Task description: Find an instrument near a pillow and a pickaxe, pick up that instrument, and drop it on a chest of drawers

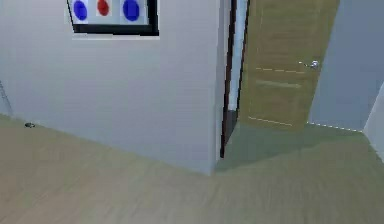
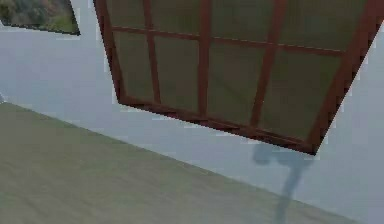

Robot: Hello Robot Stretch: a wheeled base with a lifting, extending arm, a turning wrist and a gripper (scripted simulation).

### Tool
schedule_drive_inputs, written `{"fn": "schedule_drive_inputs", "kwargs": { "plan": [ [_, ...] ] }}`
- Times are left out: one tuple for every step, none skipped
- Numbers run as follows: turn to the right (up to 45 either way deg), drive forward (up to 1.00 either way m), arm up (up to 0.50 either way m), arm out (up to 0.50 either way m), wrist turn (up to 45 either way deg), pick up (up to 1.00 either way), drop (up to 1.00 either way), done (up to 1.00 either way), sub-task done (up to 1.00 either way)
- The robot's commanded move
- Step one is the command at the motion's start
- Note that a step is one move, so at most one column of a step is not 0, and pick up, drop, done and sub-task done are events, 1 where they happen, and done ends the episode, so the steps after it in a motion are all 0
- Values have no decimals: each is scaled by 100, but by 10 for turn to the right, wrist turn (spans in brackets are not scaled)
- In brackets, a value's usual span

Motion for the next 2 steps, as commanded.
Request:
{"fn": "schedule_drive_inputs", "kwargs": {
  "plan": [
    [-390,0,0,0,0,0,0,0,0],
    [0,100,0,0,0,0,0,0,0]
  ]
}}
